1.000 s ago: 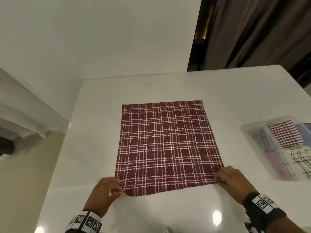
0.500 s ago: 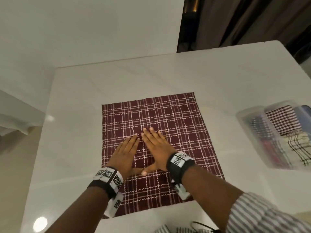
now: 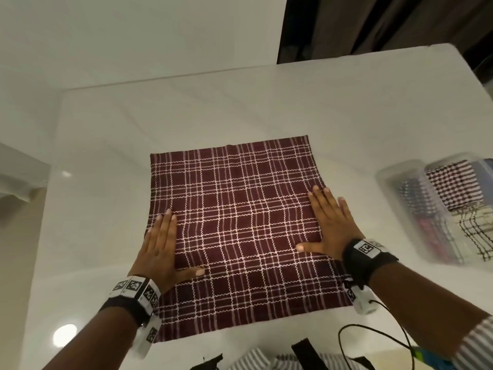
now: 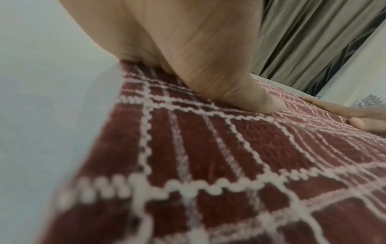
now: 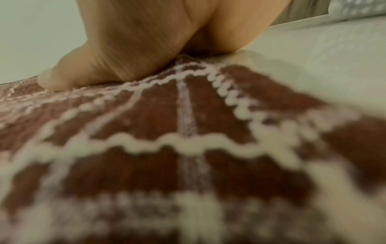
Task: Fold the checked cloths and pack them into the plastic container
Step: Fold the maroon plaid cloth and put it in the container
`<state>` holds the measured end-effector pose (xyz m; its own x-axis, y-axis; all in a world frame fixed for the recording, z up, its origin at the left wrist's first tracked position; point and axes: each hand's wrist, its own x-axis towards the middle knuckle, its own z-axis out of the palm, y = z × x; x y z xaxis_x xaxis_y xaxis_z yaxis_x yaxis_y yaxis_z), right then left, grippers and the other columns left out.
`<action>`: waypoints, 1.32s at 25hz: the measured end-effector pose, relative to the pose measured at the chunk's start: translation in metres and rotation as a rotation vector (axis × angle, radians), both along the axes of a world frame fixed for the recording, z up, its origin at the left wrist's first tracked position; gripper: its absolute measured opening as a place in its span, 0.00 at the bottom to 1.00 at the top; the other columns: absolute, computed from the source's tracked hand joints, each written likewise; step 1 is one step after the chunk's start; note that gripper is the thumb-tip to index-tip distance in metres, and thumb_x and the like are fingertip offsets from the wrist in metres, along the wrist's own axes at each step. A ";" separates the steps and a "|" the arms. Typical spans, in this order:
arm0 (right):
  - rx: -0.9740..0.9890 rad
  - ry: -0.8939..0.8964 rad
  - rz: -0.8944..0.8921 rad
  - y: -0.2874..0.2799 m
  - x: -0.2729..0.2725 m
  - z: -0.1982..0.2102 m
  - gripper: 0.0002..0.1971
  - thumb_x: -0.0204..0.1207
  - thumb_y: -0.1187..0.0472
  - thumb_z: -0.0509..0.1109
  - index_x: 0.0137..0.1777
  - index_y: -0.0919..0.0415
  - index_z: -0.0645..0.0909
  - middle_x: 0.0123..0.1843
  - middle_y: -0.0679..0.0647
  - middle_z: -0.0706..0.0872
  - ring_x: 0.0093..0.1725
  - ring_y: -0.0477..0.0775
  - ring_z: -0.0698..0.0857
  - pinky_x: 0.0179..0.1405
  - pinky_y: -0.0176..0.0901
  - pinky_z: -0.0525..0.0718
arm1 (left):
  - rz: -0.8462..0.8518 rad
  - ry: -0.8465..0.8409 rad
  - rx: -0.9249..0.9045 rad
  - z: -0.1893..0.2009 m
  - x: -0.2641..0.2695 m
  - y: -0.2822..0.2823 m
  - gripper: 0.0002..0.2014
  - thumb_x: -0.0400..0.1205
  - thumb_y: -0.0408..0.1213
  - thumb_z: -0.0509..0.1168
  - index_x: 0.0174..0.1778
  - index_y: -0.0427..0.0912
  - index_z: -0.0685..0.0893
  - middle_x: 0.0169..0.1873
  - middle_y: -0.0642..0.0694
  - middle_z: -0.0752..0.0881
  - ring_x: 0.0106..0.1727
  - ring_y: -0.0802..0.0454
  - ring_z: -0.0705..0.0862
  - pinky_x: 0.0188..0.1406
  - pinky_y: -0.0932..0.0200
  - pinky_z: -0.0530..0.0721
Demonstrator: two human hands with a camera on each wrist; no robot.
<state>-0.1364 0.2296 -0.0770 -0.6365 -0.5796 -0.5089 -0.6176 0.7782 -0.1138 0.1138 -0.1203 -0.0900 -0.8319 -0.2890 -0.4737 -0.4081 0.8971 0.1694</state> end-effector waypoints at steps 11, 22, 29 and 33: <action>-0.012 0.015 0.056 -0.001 0.005 -0.005 0.65 0.57 0.11 0.49 0.83 0.51 0.25 0.83 0.51 0.23 0.83 0.56 0.26 0.80 0.71 0.32 | -0.025 -0.025 -0.028 0.006 -0.001 0.001 0.68 0.60 0.89 0.39 0.81 0.41 0.24 0.82 0.45 0.26 0.84 0.45 0.28 0.85 0.40 0.39; -0.130 -0.067 0.371 0.011 0.142 0.021 0.35 0.64 0.32 0.66 0.73 0.37 0.65 0.71 0.44 0.67 0.72 0.51 0.65 0.74 0.61 0.61 | -0.148 0.133 0.022 0.030 0.080 0.114 0.36 0.70 0.62 0.64 0.75 0.57 0.67 0.72 0.56 0.69 0.75 0.53 0.69 0.78 0.50 0.69; -0.157 0.119 0.053 0.037 0.128 0.020 0.22 0.71 0.64 0.66 0.62 0.41 0.75 0.68 0.44 0.75 0.70 0.52 0.72 0.73 0.54 0.69 | 0.086 0.297 0.059 0.034 0.093 0.074 0.13 0.75 0.30 0.68 0.49 0.53 0.78 0.51 0.51 0.82 0.51 0.50 0.83 0.50 0.54 0.85; -0.391 0.010 -0.349 0.069 0.089 0.036 0.10 0.73 0.59 0.74 0.44 0.41 0.79 0.49 0.42 0.83 0.54 0.52 0.83 0.49 0.37 0.75 | 0.463 0.389 0.256 0.054 0.091 0.042 0.10 0.78 0.31 0.71 0.46 0.52 0.82 0.42 0.54 0.87 0.41 0.60 0.84 0.39 0.66 0.78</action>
<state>-0.0477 0.2989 -0.0405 -0.8297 -0.4773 -0.2896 -0.3314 0.8385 -0.4326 0.2047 -0.0786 -0.0365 -0.7731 -0.5765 -0.2647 -0.6082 0.5553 0.5672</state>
